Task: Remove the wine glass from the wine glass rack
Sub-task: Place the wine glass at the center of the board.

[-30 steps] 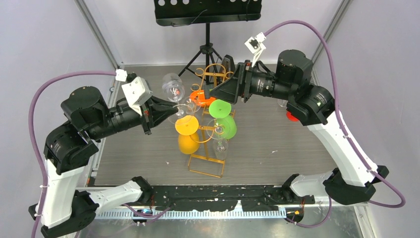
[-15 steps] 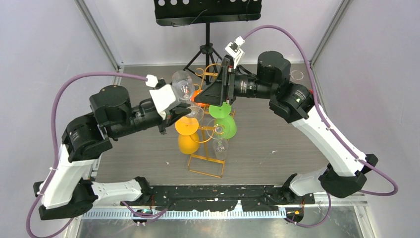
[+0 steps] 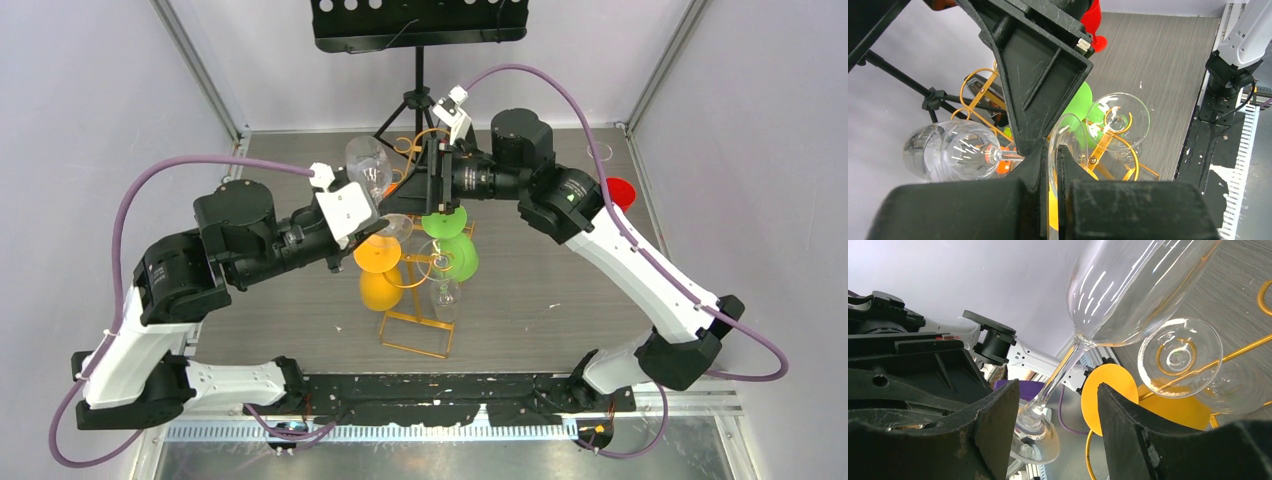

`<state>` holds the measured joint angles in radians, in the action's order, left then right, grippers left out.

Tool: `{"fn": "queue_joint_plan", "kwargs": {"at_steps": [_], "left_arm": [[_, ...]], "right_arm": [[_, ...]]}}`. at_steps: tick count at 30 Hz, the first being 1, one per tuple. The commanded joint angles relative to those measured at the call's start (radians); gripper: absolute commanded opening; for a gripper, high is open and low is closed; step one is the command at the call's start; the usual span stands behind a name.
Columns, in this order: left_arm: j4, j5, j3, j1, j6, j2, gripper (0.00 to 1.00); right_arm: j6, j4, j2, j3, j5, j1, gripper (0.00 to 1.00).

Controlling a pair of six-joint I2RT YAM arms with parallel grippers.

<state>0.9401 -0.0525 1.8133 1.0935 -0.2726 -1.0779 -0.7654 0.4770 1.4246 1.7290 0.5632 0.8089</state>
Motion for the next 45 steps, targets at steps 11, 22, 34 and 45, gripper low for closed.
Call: {"fn": "queue_joint_plan", "kwargs": {"at_steps": [11,22,34,45], "left_arm": [[-0.121,-0.093,-0.019,0.039,-0.063,0.001,0.0],[-0.139,-0.104,-0.05,0.044,-0.062,0.005,0.0],[-0.098,-0.077,-0.043,0.045,-0.044,0.009,0.0],[-0.066,-0.037,-0.042,0.047,0.028,0.015,0.1]], "right_arm": [[-0.057,-0.097,0.027,-0.022,0.034,0.04,0.62],[-0.087,-0.15,0.03,-0.059,0.052,0.046,0.42],[-0.098,-0.184,0.015,-0.085,0.068,0.047,0.14],[-0.065,-0.19,-0.06,-0.127,0.038,0.045,0.06]]}}
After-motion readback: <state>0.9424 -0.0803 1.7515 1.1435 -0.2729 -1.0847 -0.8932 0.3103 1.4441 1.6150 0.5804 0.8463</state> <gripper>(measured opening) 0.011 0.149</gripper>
